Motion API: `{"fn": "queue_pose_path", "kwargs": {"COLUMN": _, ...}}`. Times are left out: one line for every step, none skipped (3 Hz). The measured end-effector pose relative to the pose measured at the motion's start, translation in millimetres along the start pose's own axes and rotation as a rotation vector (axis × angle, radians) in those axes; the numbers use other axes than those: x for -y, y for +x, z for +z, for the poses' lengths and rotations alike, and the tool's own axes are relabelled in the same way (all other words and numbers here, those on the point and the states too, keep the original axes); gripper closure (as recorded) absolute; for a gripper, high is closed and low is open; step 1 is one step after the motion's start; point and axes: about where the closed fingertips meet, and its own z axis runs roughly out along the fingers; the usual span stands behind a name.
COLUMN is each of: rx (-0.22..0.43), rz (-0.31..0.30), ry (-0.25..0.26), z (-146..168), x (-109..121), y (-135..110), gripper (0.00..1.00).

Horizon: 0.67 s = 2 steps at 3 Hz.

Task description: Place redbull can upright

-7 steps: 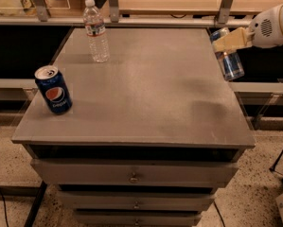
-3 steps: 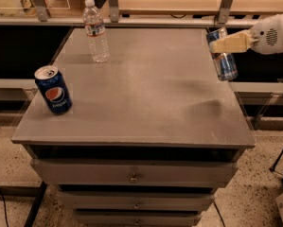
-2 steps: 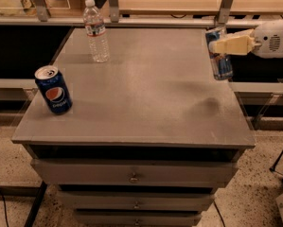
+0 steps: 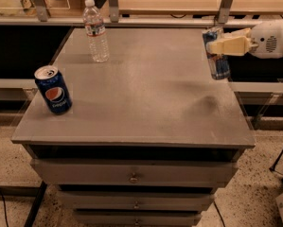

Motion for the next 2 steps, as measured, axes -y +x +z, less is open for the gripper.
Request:
{"fn": "queue_pose_path", "kwargs": {"rx": 0.106, "rz": 0.016, "ry": -0.069, "z": -1, "x": -3, "y": -2, "gripper": 1.0}}
{"fn": "queue_pose_path", "kwargs": {"rx": 0.269, "rz": -0.012, "ry": -0.168, "z": -9, "x": -11, "y": -15, "gripper": 1.0}}
